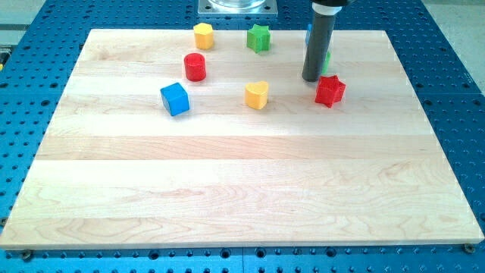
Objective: Place the red circle and the cube diagonally to each other
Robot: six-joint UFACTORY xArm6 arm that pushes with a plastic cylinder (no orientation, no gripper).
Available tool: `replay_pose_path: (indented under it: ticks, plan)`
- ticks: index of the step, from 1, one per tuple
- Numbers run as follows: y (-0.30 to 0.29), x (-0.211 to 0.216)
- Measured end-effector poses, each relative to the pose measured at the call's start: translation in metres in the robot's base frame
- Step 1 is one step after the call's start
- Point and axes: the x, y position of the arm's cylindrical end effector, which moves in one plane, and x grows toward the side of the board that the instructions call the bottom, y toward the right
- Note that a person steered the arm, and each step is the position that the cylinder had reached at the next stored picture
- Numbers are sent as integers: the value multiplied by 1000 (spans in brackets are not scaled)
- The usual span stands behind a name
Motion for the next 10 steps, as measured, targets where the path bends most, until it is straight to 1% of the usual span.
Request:
replay_pose_path:
  ticks: [1, 3, 6, 7, 8, 9, 10]
  plan:
    - [-5, 0]
    - [-72, 1]
    - [-98, -1]
    - [-101, -32]
    - [-194, -5]
    - [-197, 44]
    - [-277, 44]
